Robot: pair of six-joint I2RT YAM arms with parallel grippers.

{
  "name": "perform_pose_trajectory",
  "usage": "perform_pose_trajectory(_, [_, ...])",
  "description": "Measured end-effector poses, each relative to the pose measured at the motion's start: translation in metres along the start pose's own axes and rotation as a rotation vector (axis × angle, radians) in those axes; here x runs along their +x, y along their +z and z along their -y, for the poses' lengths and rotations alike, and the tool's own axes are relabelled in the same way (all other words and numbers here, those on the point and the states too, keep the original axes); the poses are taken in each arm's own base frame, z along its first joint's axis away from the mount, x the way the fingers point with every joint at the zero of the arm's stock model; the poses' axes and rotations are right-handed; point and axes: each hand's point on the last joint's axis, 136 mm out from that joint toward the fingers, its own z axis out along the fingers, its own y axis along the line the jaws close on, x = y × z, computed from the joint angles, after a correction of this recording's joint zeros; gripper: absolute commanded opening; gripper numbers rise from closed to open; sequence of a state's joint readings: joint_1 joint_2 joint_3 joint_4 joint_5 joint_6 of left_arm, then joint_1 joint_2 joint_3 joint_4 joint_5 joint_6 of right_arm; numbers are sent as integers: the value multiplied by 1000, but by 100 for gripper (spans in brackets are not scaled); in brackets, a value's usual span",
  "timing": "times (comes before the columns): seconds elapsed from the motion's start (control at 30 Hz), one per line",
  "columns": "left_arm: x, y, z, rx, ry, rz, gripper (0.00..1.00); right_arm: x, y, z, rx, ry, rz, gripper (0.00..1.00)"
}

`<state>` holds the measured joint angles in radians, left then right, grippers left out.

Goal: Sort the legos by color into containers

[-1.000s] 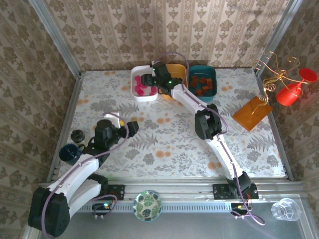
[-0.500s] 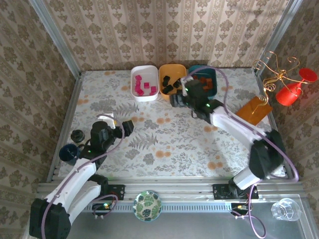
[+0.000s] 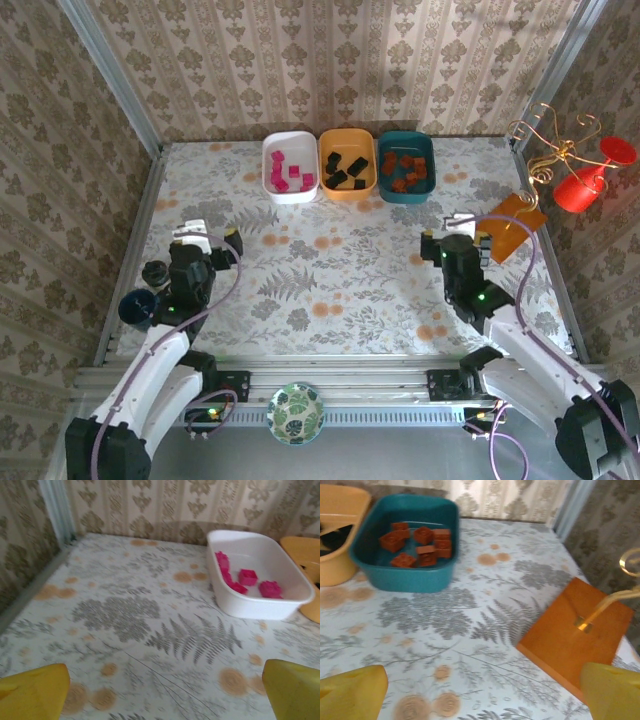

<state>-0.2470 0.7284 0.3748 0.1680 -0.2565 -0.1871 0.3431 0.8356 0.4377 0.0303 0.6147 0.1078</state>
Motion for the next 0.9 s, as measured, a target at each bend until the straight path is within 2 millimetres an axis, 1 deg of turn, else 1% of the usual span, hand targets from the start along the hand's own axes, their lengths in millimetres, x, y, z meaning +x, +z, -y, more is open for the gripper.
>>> perform_pose_trajectory(0.07, [-1, 8, -10, -45, 32, 16, 100, 13, 7, 13, 44, 20, 4, 100])
perform_pose_trajectory(0.1, [2, 13, -15, -61, 48, 13, 100, 20, 11, 18, 61, 28, 4, 100])
perform_pose_trajectory(0.17, [18, 27, -25, -93, 97, -23, 100, 37, 22, 22, 76, 35, -7, 100])
perform_pose_trajectory(0.2, [27, 32, -29, -100, 117, -45, 100, 44, 27, 22, 78, 33, -21, 100])
perform_pose_trajectory(0.27, [52, 45, -32, -102, 168, -109, 100, 54, 39, 17, 67, 24, -50, 100])
perform_pose_trajectory(0.37, [74, 55, -33, -89, 207, -148, 100, 64, 53, 4, 29, -2, -86, 100])
perform_pose_trajectory(0.43, [78, 58, -33, -82, 209, -141, 100, 63, 61, -5, 1, -10, -95, 100])
perform_pose_trajectory(0.53, [76, 61, -32, -67, 201, -116, 100, 50, 67, -14, -34, 5, -64, 100])
perform_pose_trajectory(0.63, [67, 62, -29, -50, 193, -79, 100, 39, 68, -17, -52, 13, -25, 100])
perform_pose_trajectory(0.7, [64, 62, -30, -47, 188, -68, 100, 36, 68, -18, -63, 11, -16, 100])
perform_pose_trajectory(0.83, [64, 63, -33, -50, 186, -68, 100, 31, 69, -19, -70, 15, 9, 100])
perform_pose_trajectory(0.9, [66, 66, -36, -57, 191, -79, 100, 32, 72, -21, -75, 5, 5, 100])
